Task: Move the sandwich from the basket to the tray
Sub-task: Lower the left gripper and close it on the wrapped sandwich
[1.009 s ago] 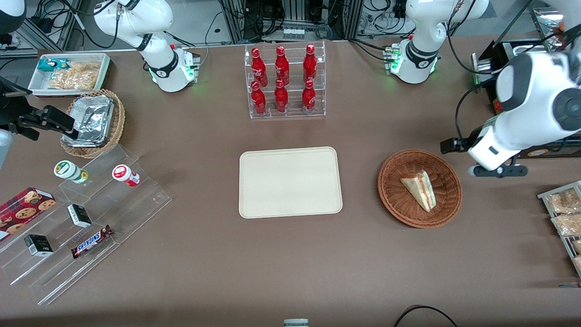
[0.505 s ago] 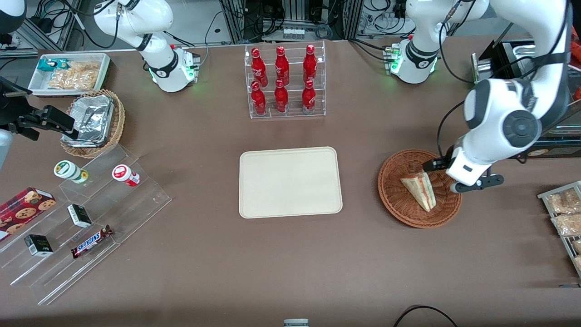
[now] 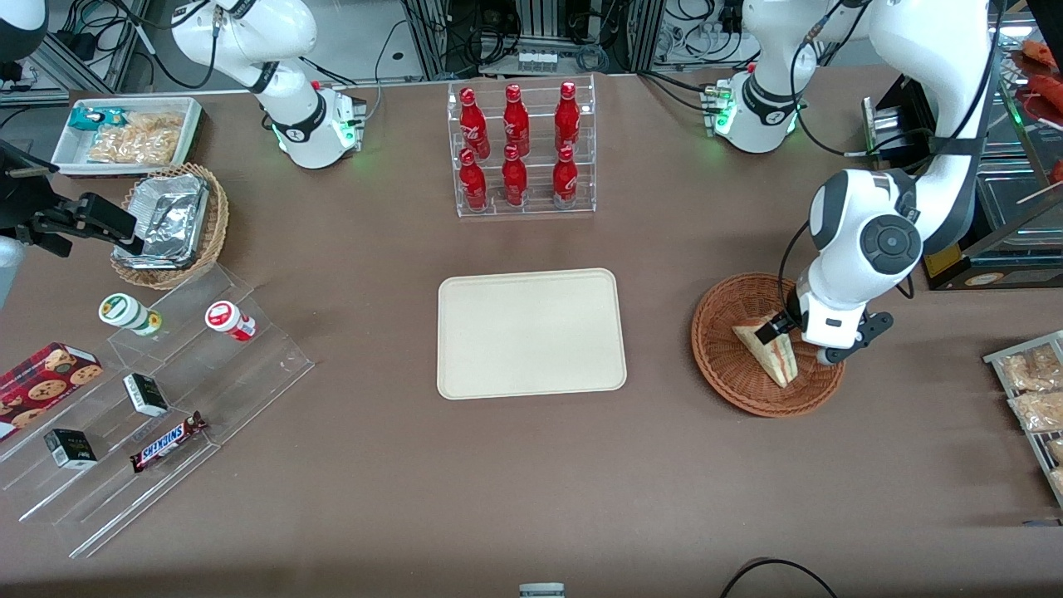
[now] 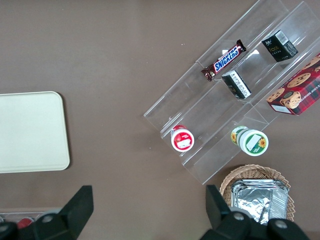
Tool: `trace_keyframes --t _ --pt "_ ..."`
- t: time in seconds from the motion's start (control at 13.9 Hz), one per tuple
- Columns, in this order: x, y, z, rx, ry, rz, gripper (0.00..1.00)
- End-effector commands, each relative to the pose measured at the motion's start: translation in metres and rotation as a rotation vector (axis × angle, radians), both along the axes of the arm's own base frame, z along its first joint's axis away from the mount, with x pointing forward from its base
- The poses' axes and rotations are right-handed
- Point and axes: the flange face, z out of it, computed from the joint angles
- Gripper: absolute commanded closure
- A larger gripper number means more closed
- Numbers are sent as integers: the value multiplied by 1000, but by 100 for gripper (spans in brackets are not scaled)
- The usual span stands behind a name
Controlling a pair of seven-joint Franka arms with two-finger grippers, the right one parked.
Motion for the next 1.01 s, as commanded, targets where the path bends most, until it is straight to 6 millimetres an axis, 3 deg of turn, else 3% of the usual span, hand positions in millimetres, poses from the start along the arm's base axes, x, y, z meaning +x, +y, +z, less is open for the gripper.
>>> trace_keyframes --t 0.0,0.22,0.43,0.5,0.58,0.65,0.72,0.79,0.94 --pt "3 -4 -16 9 -14 48 0" --pt "6 -5 -38 4 -17 46 0" --pt "4 -5 -48 7 1 46 1" --pt "3 -5 -47 8 7 45 9" --pt "3 -6 -45 9 7 51 26" --pt "1 -11 -40 13 21 37 56" --pt "-1 -12 -36 22 54 28 79" --pt "1 -12 -31 27 69 27 86" --pt "1 -17 -16 29 81 -21 88"
